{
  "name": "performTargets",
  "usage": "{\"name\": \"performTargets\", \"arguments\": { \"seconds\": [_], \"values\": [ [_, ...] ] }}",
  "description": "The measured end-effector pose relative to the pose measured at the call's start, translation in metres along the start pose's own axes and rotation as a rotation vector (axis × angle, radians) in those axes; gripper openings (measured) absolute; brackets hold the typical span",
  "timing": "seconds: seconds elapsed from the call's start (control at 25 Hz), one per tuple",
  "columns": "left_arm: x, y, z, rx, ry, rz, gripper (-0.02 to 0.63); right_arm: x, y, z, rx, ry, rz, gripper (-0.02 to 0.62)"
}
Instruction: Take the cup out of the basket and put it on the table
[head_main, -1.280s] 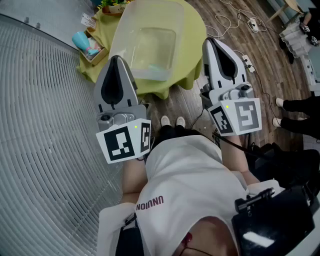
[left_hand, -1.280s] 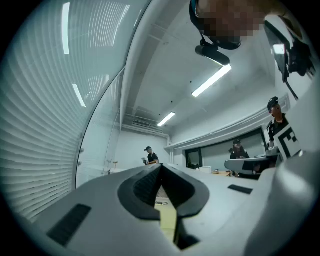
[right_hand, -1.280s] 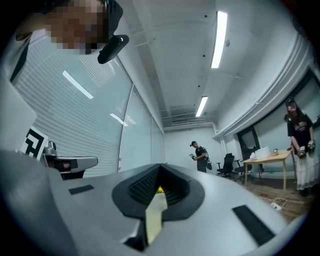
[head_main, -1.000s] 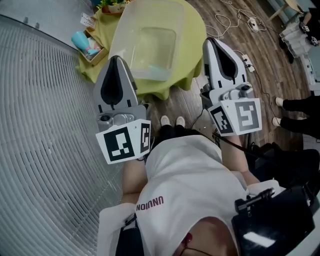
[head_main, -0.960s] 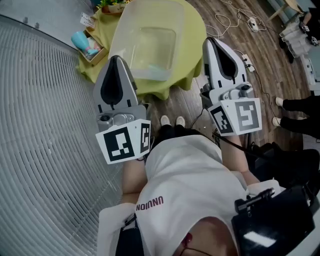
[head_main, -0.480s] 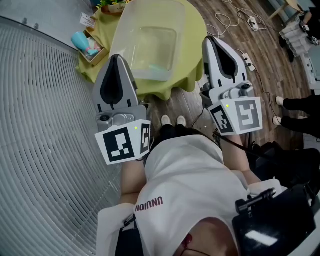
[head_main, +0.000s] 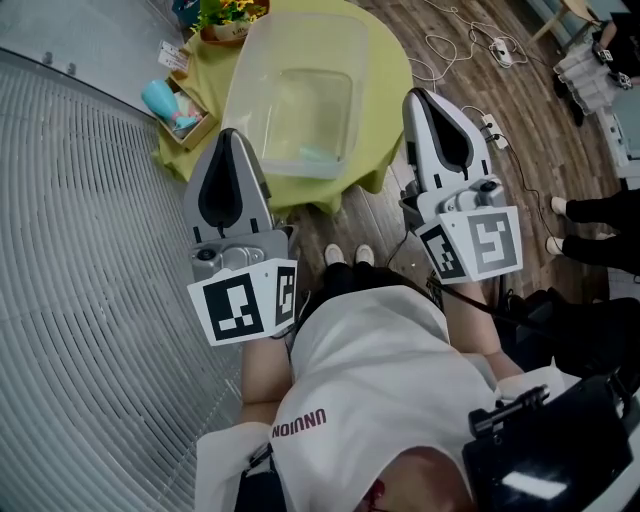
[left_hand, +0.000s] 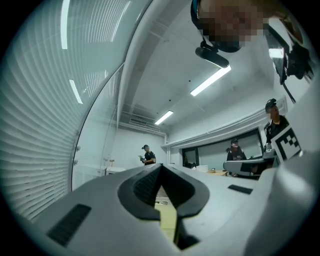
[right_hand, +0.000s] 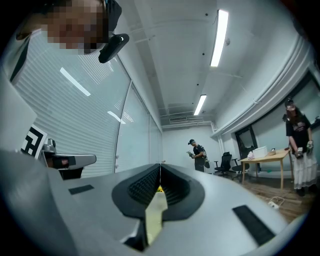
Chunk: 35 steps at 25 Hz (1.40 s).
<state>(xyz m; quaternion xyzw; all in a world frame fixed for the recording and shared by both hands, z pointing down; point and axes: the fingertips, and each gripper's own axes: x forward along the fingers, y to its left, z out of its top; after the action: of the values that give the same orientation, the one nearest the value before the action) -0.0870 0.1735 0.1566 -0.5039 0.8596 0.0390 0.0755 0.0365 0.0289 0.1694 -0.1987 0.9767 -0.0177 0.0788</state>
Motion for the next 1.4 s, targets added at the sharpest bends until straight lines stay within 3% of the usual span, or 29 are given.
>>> {"name": "performTargets", "arguments": {
  "seconds": [0.32, 0.52, 0.8, 0.88, 1.0, 1.2, 1.4],
  "values": [
    [0.012, 0.001, -0.005, -0.020, -0.012, -0.055, 0.014, -0.001, -0.006, -0.004, -0.027, -0.007, -0.037, 0.020],
    [0.034, -0.001, -0.005, -0.098, 0.008, -0.147, 0.014, 0.001, -0.015, -0.007, -0.019, 0.004, -0.043, 0.021],
    [0.090, 0.005, -0.019, -0.095, 0.059, -0.164, 0.015, 0.044, -0.048, -0.008, -0.003, -0.023, -0.027, 0.021],
    [0.105, 0.004, -0.027, -0.111, 0.088, -0.182, 0.030, 0.058, -0.058, -0.007, 0.005, -0.029, -0.019, 0.021],
    [0.129, 0.000, -0.045, -0.117, 0.145, -0.223, 0.110, 0.076, -0.072, -0.009, 0.014, -0.033, -0.007, 0.021],
    [0.164, -0.006, -0.080, -0.090, 0.251, -0.288, 0.120, 0.099, -0.097, -0.009, 0.024, -0.045, 0.004, 0.021],
    [0.178, -0.029, -0.132, -0.114, 0.377, -0.470, 0.121, 0.106, -0.113, -0.014, 0.023, -0.033, -0.006, 0.021]
  ]
}}
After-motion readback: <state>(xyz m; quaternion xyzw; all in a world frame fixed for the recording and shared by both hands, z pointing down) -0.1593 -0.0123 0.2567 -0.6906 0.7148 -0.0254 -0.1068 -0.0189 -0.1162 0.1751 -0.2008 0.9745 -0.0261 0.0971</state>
